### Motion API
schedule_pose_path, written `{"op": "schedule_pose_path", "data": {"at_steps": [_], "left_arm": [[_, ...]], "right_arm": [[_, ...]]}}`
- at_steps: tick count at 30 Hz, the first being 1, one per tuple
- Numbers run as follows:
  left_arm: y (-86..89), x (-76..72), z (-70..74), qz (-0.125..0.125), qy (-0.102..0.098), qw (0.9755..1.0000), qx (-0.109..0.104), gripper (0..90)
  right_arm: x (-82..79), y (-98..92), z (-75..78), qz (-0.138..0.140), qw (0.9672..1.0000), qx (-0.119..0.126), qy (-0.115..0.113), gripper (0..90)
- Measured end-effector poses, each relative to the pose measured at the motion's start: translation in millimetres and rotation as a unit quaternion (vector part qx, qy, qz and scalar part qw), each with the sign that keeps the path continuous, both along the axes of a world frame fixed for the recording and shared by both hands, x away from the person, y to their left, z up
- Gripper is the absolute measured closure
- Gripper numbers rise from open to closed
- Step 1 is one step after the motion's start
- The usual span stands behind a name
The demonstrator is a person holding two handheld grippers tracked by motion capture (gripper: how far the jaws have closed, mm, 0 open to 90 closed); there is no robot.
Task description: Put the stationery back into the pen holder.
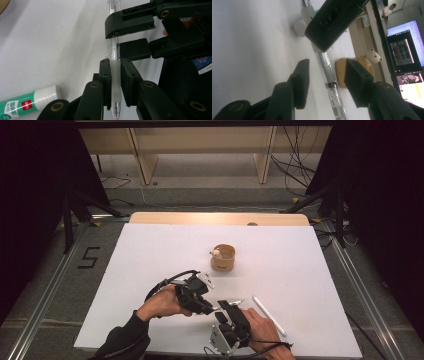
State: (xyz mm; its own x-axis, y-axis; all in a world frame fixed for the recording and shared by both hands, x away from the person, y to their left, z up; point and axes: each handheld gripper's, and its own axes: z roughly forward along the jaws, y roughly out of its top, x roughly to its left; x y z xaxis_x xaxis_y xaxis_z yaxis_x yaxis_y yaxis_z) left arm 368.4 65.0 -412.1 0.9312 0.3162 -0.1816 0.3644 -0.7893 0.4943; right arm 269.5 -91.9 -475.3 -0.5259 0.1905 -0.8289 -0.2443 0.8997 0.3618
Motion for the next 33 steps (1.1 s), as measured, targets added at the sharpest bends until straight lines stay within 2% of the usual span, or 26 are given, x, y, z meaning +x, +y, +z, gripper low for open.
{"op": "schedule_pose_path", "data": {"at_steps": [3, 7, 14, 25, 29, 31, 33], "left_arm": [[0.1, -0.4, 0.4, -0.002, 0.002, 1.0000, 0.001, 79.7], [-0.3, -1.9, 0.3, -0.001, 0.006, 1.0000, -0.001, 79.7], [0.3, -1.6, 0.4, -0.002, 0.010, 0.9999, 0.001, 79.7], [1.6, -0.1, -1.7, -0.001, 0.019, 0.9998, 0.002, 79.4], [4.1, 0.2, -0.4, 0.001, 0.020, 0.9998, 0.001, 76.6], [7.8, 0.3, 1.7, 0.000, 0.020, 0.9998, -0.003, 74.5], [12.0, 0.6, 2.6, 0.009, 0.020, 0.9997, -0.008, 72.5]], "right_arm": [[1.0, 2.1, -0.2, 0.010, 0.9998, -0.015, -0.002, 61.6], [0.9, 4.0, -1.6, 0.009, 0.9994, -0.031, -0.010, 65.8], [0.4, 7.0, -3.8, 0.010, 0.9987, -0.044, -0.022, 73.7], [-1.8, 11.2, -9.2, 0.019, 0.9963, -0.077, -0.034, 79.5], [-1.1, 11.0, -9.1, 0.024, 0.9956, -0.081, -0.041, 79.7], [-1.7, 9.5, -10.1, 0.017, 0.9956, -0.084, -0.040, 79.7], [-1.2, 7.1, -11.2, 0.015, 0.9958, -0.082, -0.038, 79.7]]}}
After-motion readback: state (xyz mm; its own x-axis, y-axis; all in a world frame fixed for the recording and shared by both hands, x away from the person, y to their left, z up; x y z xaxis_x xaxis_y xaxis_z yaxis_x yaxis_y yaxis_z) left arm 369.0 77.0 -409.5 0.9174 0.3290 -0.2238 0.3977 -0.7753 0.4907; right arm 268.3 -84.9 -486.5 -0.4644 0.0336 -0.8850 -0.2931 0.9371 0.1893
